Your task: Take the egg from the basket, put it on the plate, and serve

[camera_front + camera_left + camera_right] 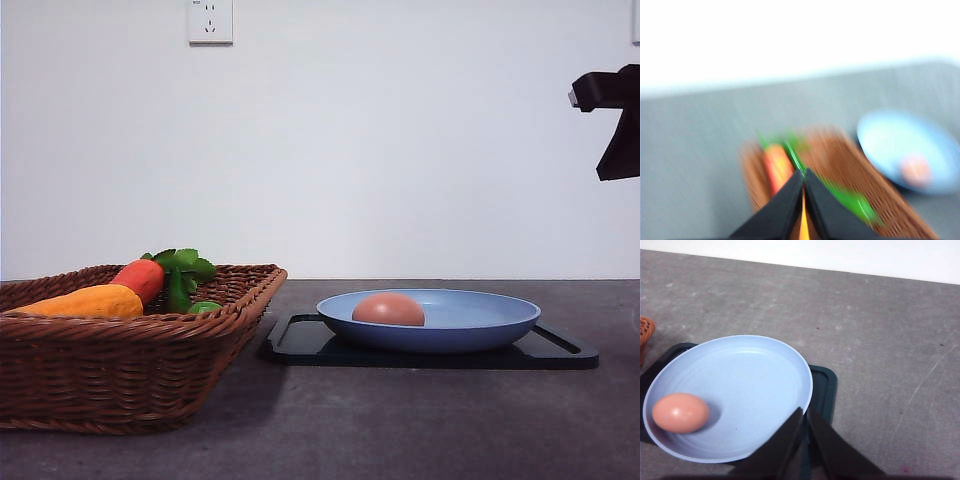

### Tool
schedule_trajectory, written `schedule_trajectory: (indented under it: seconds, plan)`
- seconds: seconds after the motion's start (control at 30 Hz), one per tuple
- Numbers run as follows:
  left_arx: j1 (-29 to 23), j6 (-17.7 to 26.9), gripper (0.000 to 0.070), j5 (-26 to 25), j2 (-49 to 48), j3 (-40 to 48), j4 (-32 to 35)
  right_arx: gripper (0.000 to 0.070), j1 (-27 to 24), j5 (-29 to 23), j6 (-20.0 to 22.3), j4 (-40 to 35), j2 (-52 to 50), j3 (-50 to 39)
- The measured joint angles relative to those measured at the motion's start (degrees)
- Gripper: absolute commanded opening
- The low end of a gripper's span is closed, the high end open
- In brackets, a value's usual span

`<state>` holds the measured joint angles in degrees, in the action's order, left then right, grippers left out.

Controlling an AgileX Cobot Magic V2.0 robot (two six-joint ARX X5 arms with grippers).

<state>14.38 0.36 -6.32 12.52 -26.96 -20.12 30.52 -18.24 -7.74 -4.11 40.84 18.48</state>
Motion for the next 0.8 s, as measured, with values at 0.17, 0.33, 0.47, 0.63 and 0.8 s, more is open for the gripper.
schedule_trajectory:
  seconds: [0.17,0.33,0.47,0.63,0.8]
  plan:
    - [-7.0,2.4,0.0000,0.4,-9.4,8.1,6.2,0.0000,0.0,0.0,0.0,0.0,0.0,0.0]
    - [-12.7,2.7,0.0000,0.5,-12.3,16.5,11.5,0.0000,0.0,0.0,0.0,0.0,0.0,0.0]
    - [-14.3,2.7,0.0000,0.5,-12.3,20.8,11.8,0.0000,0.0,0.0,0.0,0.0,0.0,0.0]
    - [-14.4,2.7,0.0000,0.5,-12.3,24.9,11.7,0.0000,0.0,0.0,0.0,0.0,0.0,0.0]
    - [-14.4,1.2,0.0000,0.5,-12.3,25.2,10.1,0.0000,0.0,0.0,0.0,0.0,0.0,0.0]
